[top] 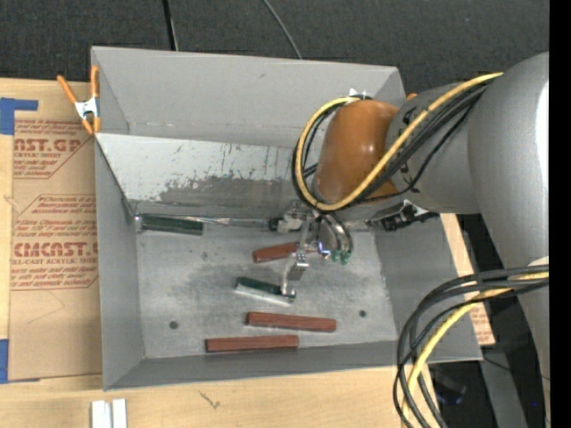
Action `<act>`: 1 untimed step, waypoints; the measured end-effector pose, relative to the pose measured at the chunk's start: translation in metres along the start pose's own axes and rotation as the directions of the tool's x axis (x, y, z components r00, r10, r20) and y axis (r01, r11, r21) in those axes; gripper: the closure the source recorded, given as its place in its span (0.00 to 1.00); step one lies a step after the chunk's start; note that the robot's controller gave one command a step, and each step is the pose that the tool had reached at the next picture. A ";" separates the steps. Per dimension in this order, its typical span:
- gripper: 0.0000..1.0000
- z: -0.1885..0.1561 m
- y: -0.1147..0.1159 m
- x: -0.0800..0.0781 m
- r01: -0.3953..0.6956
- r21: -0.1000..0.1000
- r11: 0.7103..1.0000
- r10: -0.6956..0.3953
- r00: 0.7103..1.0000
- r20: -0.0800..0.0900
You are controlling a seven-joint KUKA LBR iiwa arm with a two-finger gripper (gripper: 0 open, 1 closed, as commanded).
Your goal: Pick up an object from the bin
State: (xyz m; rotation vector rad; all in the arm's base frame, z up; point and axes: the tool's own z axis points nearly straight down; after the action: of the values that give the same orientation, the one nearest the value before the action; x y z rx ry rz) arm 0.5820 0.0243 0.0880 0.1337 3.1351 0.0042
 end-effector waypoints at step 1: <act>1.00 0.010 0.041 0.040 -0.402 -0.007 0.916 0.402 0.915 0.024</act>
Offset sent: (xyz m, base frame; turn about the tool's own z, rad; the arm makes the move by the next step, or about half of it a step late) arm 0.0000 0.0000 0.0000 0.0000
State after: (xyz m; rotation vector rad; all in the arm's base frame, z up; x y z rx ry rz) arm 0.5453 0.0685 0.0783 0.7691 3.0168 0.0067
